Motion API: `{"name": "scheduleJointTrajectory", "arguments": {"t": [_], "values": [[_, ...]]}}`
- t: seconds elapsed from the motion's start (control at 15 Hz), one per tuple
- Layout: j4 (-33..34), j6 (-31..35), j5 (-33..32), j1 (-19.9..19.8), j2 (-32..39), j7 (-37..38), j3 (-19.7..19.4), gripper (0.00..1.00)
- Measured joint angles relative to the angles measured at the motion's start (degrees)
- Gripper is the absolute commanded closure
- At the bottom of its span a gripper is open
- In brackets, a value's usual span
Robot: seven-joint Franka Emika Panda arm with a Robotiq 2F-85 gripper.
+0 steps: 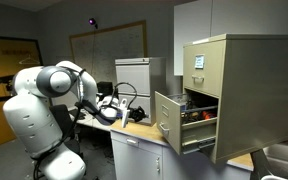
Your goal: Close the bottom drawer of the beige file cabinet
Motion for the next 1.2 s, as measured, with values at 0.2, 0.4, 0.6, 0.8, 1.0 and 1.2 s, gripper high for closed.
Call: {"name": "scheduleJointTrajectory", "arguments": {"t": [0.2, 0.4, 0.6, 0.8, 1.0, 1.2], "values": [[6.9, 5.0, -3.2, 0.5, 8.5, 5.3, -4.2, 1.0], [15.1, 8.7, -9.5, 0.2, 16.9, 11.4, -6.8, 1.0], [20.8, 8.8, -20.7, -0.2, 22.1, 16.7, -8.1, 1.0], [26.3, 8.7, -30.7, -2.0, 25.9, 19.7, -9.3, 1.0], [31.0, 8.4, -38.3, -4.1, 27.8, 21.2, -10.0, 1.0], [34.8, 7.6, -44.5, -5.8, 28.6, 21.5, -10.6, 1.0]]}}
